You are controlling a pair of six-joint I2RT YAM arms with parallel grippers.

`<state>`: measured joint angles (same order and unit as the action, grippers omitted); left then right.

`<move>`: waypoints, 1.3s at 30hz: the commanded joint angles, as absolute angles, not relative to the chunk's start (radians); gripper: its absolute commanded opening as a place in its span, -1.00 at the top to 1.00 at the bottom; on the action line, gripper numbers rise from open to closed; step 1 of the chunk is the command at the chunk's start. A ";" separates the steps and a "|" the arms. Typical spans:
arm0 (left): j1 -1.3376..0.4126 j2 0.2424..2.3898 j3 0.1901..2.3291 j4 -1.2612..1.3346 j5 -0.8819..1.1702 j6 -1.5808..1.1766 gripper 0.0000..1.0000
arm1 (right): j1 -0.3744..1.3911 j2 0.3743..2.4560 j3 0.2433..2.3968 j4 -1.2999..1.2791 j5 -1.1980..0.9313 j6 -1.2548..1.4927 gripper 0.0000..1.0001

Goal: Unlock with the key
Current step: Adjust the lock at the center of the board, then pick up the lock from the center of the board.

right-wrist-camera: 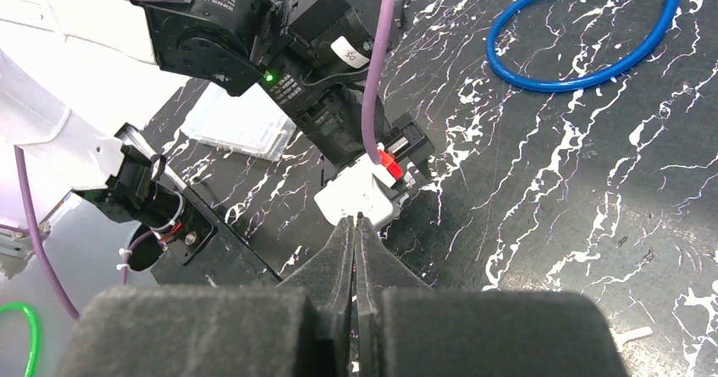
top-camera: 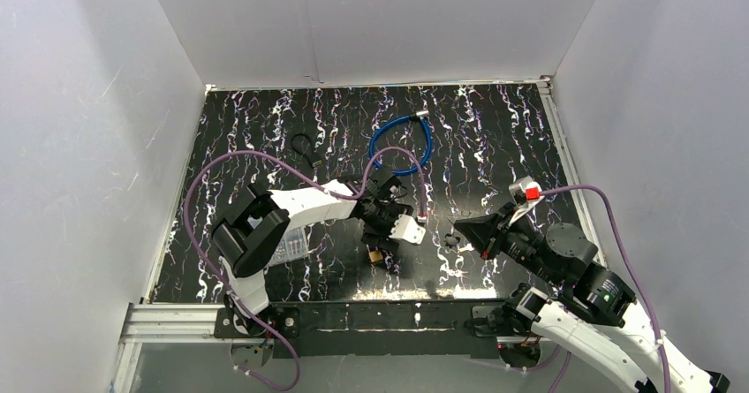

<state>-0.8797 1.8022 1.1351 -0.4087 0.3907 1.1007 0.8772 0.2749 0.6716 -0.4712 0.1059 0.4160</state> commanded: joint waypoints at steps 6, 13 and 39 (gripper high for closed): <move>-0.842 1.788 1.177 -0.439 0.345 1.080 -0.30 | 0.874 0.288 0.706 -0.419 0.114 0.423 0.97; -0.763 1.794 1.332 -0.678 0.430 1.111 -0.39 | 0.874 0.288 0.705 -0.426 0.123 0.418 0.97; -0.800 1.732 1.098 -0.681 0.695 1.568 -0.54 | 0.875 0.285 0.679 -0.415 0.149 0.414 0.97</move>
<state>-0.7749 1.7267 1.0855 -0.6679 0.6391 1.4624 0.8772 0.2832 0.6571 -0.4686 0.1299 0.4160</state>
